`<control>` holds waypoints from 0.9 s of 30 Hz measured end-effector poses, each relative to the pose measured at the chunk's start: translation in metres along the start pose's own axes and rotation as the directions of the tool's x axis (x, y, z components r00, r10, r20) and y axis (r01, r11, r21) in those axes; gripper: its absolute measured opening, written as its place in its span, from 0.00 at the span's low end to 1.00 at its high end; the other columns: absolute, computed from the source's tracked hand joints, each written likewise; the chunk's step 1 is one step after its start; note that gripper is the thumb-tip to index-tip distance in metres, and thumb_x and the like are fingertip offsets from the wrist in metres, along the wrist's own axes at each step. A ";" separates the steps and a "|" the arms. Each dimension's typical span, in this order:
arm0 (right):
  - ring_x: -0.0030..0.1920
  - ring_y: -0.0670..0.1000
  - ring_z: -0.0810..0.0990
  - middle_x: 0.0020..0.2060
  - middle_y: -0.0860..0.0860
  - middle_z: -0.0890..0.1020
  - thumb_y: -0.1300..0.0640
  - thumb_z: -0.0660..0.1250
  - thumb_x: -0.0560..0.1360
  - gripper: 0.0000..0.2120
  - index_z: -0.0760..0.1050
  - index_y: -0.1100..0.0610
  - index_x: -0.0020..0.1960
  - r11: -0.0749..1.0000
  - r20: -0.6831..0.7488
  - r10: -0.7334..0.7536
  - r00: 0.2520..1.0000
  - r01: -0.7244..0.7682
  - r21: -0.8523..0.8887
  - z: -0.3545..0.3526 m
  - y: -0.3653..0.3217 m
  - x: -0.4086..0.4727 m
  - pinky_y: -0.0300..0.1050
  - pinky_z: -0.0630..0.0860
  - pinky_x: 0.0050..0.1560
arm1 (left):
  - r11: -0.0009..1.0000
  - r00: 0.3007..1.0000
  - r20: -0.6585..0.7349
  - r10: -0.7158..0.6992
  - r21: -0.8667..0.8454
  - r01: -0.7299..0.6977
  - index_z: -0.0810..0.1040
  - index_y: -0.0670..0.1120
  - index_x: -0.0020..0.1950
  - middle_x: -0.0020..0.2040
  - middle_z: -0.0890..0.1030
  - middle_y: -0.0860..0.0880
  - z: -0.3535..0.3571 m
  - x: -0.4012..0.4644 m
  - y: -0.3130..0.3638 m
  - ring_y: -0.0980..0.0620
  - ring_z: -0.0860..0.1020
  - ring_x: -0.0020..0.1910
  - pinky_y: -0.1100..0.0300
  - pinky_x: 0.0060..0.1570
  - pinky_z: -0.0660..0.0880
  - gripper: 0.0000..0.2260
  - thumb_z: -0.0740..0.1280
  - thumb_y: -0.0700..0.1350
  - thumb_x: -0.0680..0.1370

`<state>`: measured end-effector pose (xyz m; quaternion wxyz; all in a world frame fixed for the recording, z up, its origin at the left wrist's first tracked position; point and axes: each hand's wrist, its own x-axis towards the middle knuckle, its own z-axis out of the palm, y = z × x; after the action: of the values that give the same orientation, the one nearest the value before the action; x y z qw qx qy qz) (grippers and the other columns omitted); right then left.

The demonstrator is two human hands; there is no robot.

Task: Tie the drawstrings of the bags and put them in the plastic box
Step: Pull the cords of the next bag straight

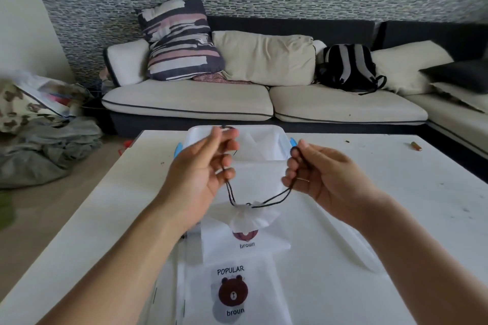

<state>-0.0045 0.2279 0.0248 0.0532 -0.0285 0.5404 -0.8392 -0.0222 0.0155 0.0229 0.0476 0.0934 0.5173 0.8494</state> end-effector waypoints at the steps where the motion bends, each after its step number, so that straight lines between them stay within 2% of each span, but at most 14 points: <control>1: 0.32 0.51 0.79 0.33 0.55 0.77 0.53 0.62 0.79 0.13 0.75 0.62 0.44 1.000 0.029 -0.004 1.000 0.004 0.012 0.005 0.002 0.000 0.46 0.83 0.41 | 0.997 0.998 0.066 0.005 0.071 -0.010 0.82 0.45 0.57 0.46 0.84 0.51 0.005 -0.004 -0.002 0.56 0.73 0.35 0.65 0.34 0.72 0.15 0.66 0.50 0.74; 3: 0.37 0.54 0.83 0.36 0.57 0.81 0.52 0.66 0.75 0.14 0.79 0.64 0.46 0.999 0.077 -0.030 0.997 0.027 0.038 0.009 0.004 -0.001 0.48 0.83 0.46 | 0.975 0.990 0.142 0.017 0.216 -0.048 0.81 0.50 0.62 0.55 0.85 0.51 0.011 -0.010 -0.007 0.56 0.75 0.40 0.64 0.39 0.73 0.14 0.66 0.43 0.77; 6: 0.46 0.56 0.85 0.44 0.59 0.84 0.52 0.76 0.67 0.18 0.83 0.64 0.50 0.996 0.152 -0.057 0.987 0.047 0.070 0.004 0.003 -0.003 0.49 0.82 0.51 | 0.952 0.994 0.089 0.069 0.290 -0.092 0.80 0.51 0.64 0.56 0.85 0.50 0.015 -0.015 -0.013 0.55 0.75 0.39 0.63 0.38 0.73 0.17 0.63 0.35 0.81; 8: 0.47 0.55 0.85 0.45 0.58 0.84 0.58 0.78 0.67 0.17 0.81 0.64 0.52 0.995 0.177 -0.066 0.982 0.052 0.079 0.002 0.003 -0.004 0.48 0.82 0.52 | 0.960 0.996 0.032 0.088 0.265 -0.093 0.75 0.52 0.67 0.55 0.86 0.49 0.019 -0.015 -0.017 0.53 0.75 0.36 0.62 0.37 0.73 0.18 0.62 0.34 0.82; 11: 0.42 0.54 0.85 0.41 0.57 0.84 0.66 0.69 0.70 0.08 0.77 0.61 0.50 0.996 0.114 -0.074 0.991 0.068 0.056 0.006 0.002 -0.005 0.46 0.82 0.49 | 0.973 0.996 -0.026 0.081 0.220 -0.073 0.71 0.49 0.70 0.53 0.86 0.49 0.023 -0.016 -0.022 0.53 0.75 0.34 0.61 0.35 0.72 0.17 0.62 0.35 0.82; 14: 0.41 0.54 0.85 0.41 0.57 0.84 0.65 0.67 0.71 0.07 0.77 0.61 0.50 0.996 0.105 -0.073 0.992 0.068 0.053 0.008 0.004 -0.006 0.46 0.83 0.48 | 0.989 0.998 -0.052 0.030 0.145 -0.022 0.76 0.45 0.65 0.52 0.87 0.47 0.028 -0.017 -0.022 0.53 0.73 0.34 0.63 0.33 0.72 0.13 0.61 0.34 0.83; 17: 0.45 0.54 0.86 0.45 0.59 0.85 0.61 0.65 0.74 0.08 0.79 0.62 0.51 0.996 0.108 -0.045 0.993 0.037 0.077 0.010 0.005 -0.007 0.45 0.83 0.48 | 0.995 0.994 -0.062 -0.089 -0.044 0.086 0.78 0.42 0.61 0.50 0.87 0.45 0.033 -0.017 -0.022 0.55 0.72 0.31 0.65 0.30 0.70 0.11 0.60 0.33 0.82; 19: 0.45 0.52 0.86 0.48 0.59 0.85 0.61 0.65 0.75 0.09 0.80 0.63 0.52 0.992 0.111 -0.021 0.994 0.006 0.130 0.010 0.005 -0.007 0.42 0.82 0.46 | 0.988 0.986 -0.095 -0.137 -0.089 0.128 0.77 0.43 0.57 0.48 0.87 0.45 0.034 -0.017 -0.022 0.54 0.71 0.30 0.65 0.28 0.68 0.09 0.62 0.33 0.81; 21: 0.41 0.48 0.84 0.48 0.58 0.84 0.65 0.67 0.73 0.09 0.80 0.62 0.52 0.985 0.083 0.002 0.997 -0.017 0.171 0.011 0.005 -0.007 0.37 0.80 0.40 | 0.992 0.986 -0.113 -0.121 -0.035 0.118 0.76 0.45 0.50 0.47 0.87 0.46 0.033 -0.017 -0.024 0.53 0.69 0.31 0.64 0.28 0.66 0.08 0.61 0.33 0.82; 23: 0.37 0.46 0.82 0.47 0.57 0.84 0.67 0.67 0.72 0.10 0.80 0.62 0.53 0.983 0.021 0.023 1.000 -0.026 0.180 0.010 0.006 -0.005 0.34 0.78 0.35 | 0.992 0.994 -0.097 -0.056 0.108 0.066 0.78 0.45 0.46 0.47 0.87 0.47 0.031 -0.018 -0.026 0.53 0.69 0.31 0.64 0.30 0.66 0.11 0.60 0.33 0.82; 25: 0.35 0.46 0.80 0.45 0.55 0.84 0.66 0.66 0.75 0.09 0.79 0.62 0.55 0.990 -0.022 0.013 1.000 -0.009 0.140 0.010 0.007 -0.003 0.33 0.76 0.33 | 0.956 0.999 -0.050 0.010 0.293 0.005 0.82 0.46 0.49 0.48 0.87 0.50 0.029 -0.020 -0.029 0.55 0.70 0.32 0.64 0.30 0.67 0.13 0.60 0.33 0.82; 27: 0.36 0.47 0.81 0.45 0.55 0.85 0.63 0.67 0.75 0.11 0.77 0.62 0.58 0.998 -0.021 -0.029 0.999 0.030 0.056 0.011 0.008 -0.003 0.35 0.77 0.35 | 0.915 1.000 -0.001 0.024 0.403 -0.021 0.84 0.49 0.53 0.44 0.86 0.55 0.028 -0.020 -0.032 0.56 0.71 0.31 0.64 0.30 0.67 0.13 0.63 0.35 0.81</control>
<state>-0.0002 0.2156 0.0222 0.0361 -0.0268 0.5164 -0.8551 0.0029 0.0514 0.0044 0.0160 0.1047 0.6802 0.7254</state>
